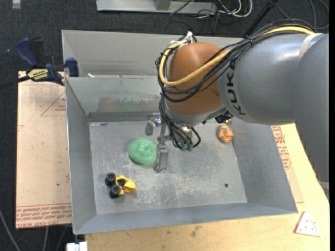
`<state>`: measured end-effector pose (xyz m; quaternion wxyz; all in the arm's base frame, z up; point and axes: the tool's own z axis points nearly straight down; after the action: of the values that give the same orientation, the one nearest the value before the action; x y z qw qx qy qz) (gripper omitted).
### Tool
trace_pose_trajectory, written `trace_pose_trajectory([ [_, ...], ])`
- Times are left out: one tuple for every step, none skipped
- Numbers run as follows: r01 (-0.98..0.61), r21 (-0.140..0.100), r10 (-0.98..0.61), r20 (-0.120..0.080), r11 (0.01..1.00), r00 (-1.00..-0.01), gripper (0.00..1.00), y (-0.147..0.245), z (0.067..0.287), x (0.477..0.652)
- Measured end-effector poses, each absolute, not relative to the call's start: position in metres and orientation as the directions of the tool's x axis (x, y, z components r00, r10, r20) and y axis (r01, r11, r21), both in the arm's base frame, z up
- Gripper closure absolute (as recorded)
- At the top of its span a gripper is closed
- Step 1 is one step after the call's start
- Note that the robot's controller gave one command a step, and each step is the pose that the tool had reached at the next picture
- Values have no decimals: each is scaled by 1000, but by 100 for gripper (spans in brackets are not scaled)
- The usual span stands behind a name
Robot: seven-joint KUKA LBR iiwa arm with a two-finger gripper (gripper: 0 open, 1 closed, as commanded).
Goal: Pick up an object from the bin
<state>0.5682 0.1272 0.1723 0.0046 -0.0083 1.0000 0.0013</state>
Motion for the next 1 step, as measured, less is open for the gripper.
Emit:
trace_pose_trajectory([
  [-49, 0, -49, 2, 999, -999, 0, 124, 129, 564],
])
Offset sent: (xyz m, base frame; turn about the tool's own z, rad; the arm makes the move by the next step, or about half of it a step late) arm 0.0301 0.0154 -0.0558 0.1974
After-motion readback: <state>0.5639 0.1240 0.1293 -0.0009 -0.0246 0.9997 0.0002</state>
